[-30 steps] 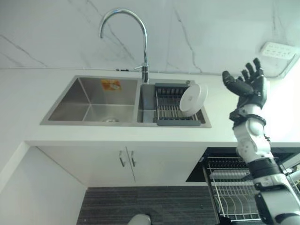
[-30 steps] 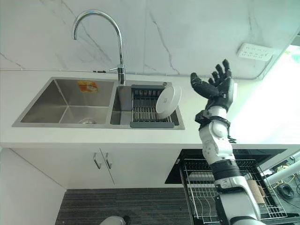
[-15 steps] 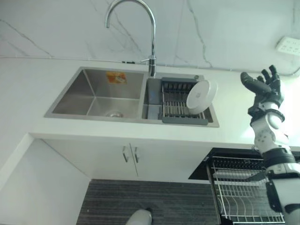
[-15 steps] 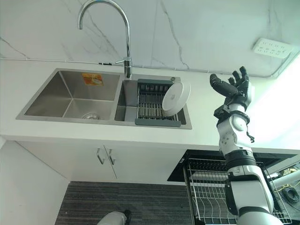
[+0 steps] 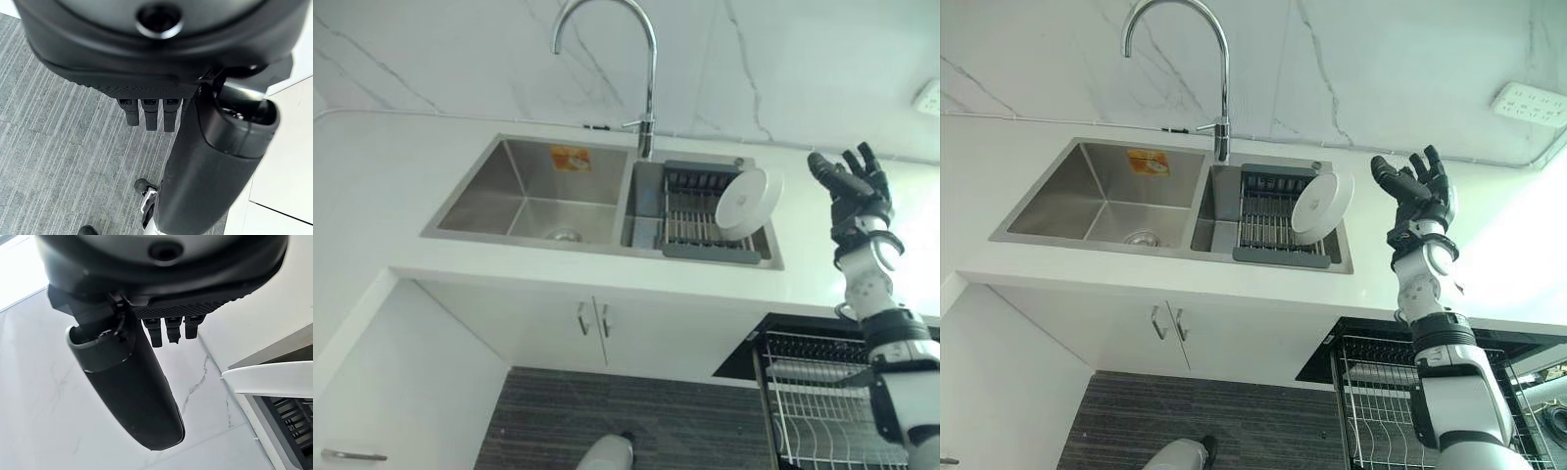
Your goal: Place the dishes in the dishwasher.
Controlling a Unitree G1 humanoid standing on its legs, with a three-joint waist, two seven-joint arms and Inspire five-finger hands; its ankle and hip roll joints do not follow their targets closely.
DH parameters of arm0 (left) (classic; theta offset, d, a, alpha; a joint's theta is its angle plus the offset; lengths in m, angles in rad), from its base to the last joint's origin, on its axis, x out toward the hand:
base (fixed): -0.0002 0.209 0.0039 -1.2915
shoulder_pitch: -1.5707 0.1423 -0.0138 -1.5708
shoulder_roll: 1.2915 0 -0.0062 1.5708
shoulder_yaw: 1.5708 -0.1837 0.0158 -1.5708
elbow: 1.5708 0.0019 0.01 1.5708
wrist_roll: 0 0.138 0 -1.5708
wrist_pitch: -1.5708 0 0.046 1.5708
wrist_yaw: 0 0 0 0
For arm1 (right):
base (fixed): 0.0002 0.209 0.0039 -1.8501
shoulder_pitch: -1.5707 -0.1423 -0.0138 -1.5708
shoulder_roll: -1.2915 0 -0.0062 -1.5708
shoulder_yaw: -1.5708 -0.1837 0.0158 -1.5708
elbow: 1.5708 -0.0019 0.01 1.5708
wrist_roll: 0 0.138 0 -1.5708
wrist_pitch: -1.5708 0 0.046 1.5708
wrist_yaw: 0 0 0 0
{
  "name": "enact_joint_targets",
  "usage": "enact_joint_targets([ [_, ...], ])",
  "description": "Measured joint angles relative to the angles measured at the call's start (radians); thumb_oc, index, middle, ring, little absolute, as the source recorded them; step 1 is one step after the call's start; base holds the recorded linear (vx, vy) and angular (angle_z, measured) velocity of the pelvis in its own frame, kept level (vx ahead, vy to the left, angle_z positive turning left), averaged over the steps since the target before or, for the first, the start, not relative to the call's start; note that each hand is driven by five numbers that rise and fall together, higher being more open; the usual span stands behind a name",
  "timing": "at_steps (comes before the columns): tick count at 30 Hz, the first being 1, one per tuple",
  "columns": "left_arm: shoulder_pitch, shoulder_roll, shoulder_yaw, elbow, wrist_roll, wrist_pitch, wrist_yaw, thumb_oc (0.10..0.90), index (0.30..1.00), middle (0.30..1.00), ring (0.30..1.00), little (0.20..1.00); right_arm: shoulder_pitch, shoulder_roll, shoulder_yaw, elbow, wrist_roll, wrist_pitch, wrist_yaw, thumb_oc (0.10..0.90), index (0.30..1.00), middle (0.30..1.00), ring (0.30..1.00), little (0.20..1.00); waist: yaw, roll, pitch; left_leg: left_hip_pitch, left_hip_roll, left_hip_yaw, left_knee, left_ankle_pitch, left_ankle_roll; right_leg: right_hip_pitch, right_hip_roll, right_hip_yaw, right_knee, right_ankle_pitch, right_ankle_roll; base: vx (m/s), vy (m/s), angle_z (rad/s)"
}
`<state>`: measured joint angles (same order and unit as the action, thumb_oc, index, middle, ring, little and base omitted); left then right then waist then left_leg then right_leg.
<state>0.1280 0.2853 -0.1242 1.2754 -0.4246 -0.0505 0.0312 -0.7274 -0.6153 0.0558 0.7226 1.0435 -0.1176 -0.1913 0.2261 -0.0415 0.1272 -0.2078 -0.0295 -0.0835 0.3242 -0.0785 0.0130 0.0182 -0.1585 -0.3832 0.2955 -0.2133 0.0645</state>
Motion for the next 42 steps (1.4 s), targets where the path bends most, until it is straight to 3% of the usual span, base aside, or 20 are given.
enact_joint_targets([
  [22,-0.005,0.002,0.000,0.002,0.000,0.001,0.000,0.800,0.900,0.900,0.900,0.900,-0.036,0.003,0.005,0.107,0.000,0.057,0.009,0.800,0.900,0.900,0.900,0.900,0.002,-0.009,0.009,0.002,0.001,0.003,0.002,0.001,-0.001,0.003,0.002,0.000,0.000,0.000,0.000,0.00,0.000,0.00],
  [42,-0.007,0.013,0.001,0.003,0.000,0.001,0.001,0.800,0.900,0.900,0.900,0.900,-0.041,0.059,0.031,0.116,-0.011,0.081,0.012,0.800,0.900,0.900,0.900,0.900,0.025,-0.019,0.016,0.002,0.001,0.001,0.002,0.002,-0.003,0.005,0.003,-0.002,0.000,0.000,0.000,0.00,0.000,0.00],
])
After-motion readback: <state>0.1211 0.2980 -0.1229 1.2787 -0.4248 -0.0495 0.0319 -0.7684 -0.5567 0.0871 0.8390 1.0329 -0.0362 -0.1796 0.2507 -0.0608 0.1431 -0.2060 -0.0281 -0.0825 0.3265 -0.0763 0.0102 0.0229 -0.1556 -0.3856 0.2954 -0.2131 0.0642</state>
